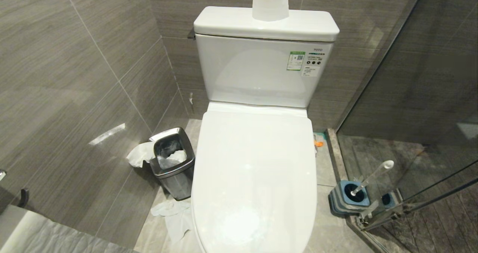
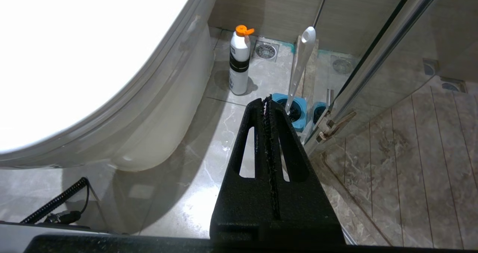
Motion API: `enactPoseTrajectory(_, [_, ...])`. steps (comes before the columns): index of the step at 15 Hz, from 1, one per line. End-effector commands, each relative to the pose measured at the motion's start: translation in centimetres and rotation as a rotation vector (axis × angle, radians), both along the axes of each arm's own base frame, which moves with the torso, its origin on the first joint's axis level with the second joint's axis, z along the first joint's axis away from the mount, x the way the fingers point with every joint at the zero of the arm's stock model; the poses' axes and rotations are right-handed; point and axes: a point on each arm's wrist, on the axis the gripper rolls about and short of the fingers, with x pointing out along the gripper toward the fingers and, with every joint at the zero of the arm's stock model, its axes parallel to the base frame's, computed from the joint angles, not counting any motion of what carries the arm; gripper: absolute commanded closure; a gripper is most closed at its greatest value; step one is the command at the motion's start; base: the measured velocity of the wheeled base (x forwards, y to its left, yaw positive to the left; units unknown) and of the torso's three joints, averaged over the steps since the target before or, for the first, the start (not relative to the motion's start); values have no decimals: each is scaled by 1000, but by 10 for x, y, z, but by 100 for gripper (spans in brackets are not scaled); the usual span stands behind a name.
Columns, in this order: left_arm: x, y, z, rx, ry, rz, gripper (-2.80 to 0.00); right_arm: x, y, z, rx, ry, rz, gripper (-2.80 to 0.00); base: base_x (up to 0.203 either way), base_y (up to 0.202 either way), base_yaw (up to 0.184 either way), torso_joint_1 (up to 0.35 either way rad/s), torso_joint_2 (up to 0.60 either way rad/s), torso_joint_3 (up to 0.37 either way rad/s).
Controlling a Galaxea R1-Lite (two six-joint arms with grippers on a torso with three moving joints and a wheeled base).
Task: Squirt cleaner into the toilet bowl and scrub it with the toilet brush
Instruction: Use the left hand to lift the toilet lid slightly
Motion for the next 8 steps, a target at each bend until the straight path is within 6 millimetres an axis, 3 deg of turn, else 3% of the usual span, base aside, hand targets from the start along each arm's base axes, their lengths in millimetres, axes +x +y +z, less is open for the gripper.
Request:
enactPoseTrajectory(1, [21,-1,17,2,59,-6,0,0,0,0,-1,0,0,0,0,0,0,0,0,0])
enactPoseTrajectory(3, [34,-1,30,3,81,-15,0,0,0,0,-1,0,0,0,0,0,0,0,0,0])
enactPoseTrajectory(8, [91,-4,67,-2,167,-29,0,0,0,0,0,2,0,0,0,0,0,0,0,0])
